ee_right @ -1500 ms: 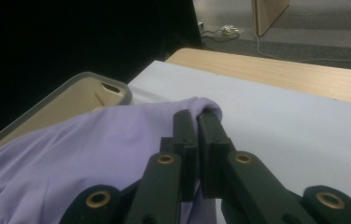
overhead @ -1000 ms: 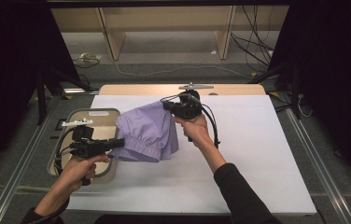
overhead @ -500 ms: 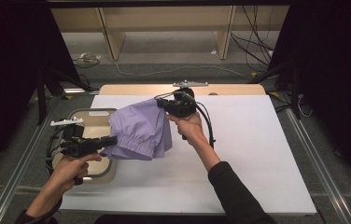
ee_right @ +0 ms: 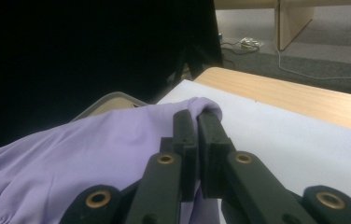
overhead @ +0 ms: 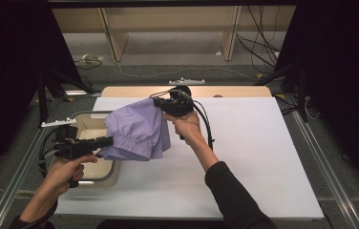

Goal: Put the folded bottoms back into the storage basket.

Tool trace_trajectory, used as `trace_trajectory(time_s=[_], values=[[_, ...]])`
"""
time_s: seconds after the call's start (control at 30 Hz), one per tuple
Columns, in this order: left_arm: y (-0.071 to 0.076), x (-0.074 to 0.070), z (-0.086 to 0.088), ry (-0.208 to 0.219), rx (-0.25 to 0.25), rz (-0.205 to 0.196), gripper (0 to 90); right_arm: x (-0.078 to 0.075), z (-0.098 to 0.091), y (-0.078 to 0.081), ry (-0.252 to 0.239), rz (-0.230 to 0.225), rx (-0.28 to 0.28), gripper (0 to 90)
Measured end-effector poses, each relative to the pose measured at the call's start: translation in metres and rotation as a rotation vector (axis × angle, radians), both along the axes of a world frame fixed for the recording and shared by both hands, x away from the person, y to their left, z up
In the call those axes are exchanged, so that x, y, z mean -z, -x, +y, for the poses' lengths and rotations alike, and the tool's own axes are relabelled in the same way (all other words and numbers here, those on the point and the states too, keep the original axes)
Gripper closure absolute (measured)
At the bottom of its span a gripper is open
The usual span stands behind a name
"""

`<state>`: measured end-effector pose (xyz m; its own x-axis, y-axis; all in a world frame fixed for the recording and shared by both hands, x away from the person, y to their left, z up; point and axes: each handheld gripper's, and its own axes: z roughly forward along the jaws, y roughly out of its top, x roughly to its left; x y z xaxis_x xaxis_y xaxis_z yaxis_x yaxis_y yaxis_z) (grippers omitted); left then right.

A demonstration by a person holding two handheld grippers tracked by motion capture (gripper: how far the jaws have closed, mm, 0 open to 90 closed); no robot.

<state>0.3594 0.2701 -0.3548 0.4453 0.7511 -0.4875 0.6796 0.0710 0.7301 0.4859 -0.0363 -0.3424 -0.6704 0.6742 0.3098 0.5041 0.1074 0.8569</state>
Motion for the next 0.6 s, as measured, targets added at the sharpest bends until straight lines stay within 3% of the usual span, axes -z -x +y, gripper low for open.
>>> trace_trajectory(time_s=[0.6], values=[[0.000,-0.005,0.027,0.003,-0.053,-0.007,79.2,-0.011,0.039,-0.007,0.017,0.001,-0.032,87.6]])
